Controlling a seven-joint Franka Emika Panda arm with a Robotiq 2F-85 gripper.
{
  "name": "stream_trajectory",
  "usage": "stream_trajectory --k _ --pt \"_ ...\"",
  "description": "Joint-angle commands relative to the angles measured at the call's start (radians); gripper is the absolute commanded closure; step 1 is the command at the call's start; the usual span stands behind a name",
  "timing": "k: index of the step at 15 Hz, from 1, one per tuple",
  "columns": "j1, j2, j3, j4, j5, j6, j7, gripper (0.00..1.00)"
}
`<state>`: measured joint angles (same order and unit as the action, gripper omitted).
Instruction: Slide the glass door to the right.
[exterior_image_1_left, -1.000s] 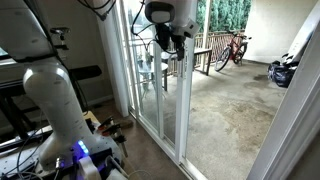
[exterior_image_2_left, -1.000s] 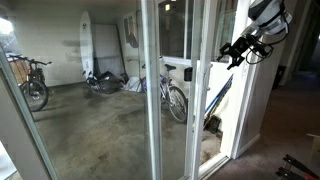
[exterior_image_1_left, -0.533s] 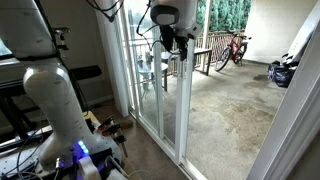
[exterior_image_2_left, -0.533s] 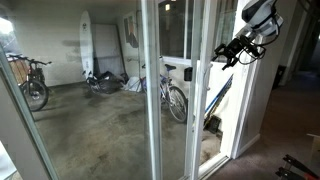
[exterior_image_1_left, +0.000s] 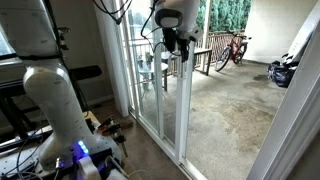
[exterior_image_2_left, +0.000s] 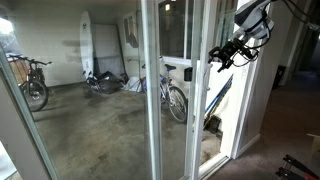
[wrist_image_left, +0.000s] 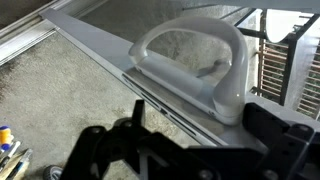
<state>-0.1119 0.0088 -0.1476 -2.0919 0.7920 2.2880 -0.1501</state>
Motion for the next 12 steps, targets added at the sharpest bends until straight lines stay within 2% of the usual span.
stream_trajectory --k 1,8,12 --pt "0.001 0.025 0.018 0.017 0.006 -0.001 0.026 0.0" --pt "0.001 0.035 0.036 0.012 -0.003 -0.002 0.024 0.0" --pt "-0.017 0.074 0.018 0.038 -0.03 -0.004 0.045 0.0"
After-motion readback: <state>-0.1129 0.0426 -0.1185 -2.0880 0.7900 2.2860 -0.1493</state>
